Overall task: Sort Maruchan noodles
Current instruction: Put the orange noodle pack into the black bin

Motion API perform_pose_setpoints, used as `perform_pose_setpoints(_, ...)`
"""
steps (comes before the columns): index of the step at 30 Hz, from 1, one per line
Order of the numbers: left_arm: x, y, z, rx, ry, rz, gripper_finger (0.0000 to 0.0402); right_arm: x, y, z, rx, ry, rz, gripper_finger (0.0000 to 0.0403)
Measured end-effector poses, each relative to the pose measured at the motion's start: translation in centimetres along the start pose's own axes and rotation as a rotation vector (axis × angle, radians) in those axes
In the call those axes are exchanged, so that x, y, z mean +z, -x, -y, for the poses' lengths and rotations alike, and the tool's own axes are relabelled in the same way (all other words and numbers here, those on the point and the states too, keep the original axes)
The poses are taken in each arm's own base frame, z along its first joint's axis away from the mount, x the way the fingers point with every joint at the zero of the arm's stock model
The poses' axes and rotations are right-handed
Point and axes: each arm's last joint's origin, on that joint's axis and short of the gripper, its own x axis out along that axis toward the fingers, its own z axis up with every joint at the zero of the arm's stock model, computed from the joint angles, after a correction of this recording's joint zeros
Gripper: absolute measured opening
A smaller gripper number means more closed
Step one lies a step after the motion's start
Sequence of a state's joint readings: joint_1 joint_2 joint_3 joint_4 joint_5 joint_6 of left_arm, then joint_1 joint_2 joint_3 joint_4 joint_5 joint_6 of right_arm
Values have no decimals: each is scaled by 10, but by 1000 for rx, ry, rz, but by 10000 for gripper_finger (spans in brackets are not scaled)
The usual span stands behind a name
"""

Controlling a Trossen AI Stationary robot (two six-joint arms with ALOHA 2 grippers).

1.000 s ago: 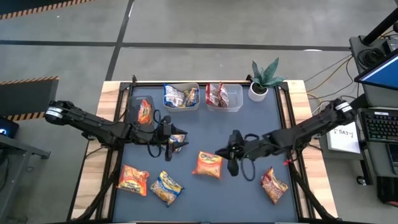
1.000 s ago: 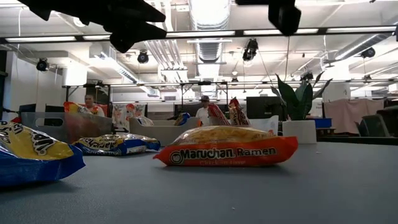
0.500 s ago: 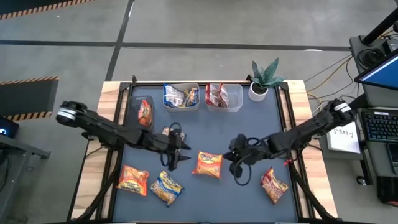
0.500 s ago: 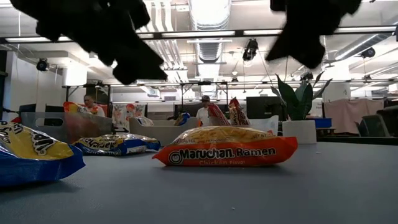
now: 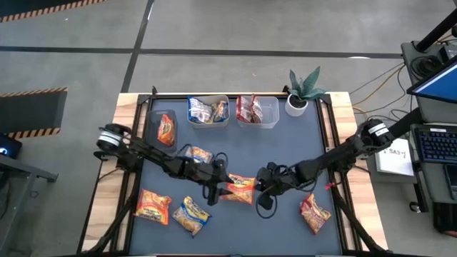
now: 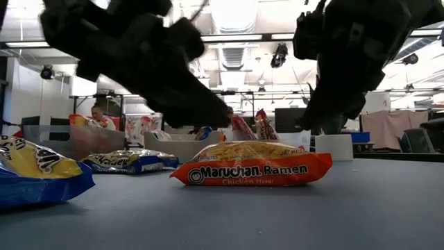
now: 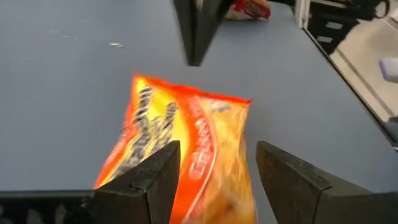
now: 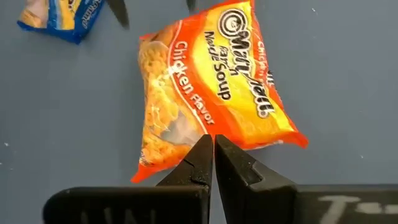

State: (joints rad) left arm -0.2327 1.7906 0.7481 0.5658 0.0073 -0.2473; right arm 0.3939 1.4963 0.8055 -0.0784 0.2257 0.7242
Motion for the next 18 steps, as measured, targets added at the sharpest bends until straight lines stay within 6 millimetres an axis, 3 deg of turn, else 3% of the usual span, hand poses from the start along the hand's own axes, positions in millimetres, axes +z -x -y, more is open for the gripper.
perform_pose_setpoints(4, -4, -21, -1, -1, -26, -42, 194, 2, 2, -1, 15, -3, 20, 9)
perform_pose_setpoints(8, -4, -29, -3, 3, -26, -44, 194, 7, 3, -4, 45, 12, 63, 9)
perform_pose_setpoints(13, -7, -28, -7, 43, -23, -68, 194, 7, 3, -5, 55, 41, 86, 9)
perform_pose_setpoints(18, -8, -24, -13, 212, -22, -65, 194, 10, 1, -7, 70, 59, 122, 9)
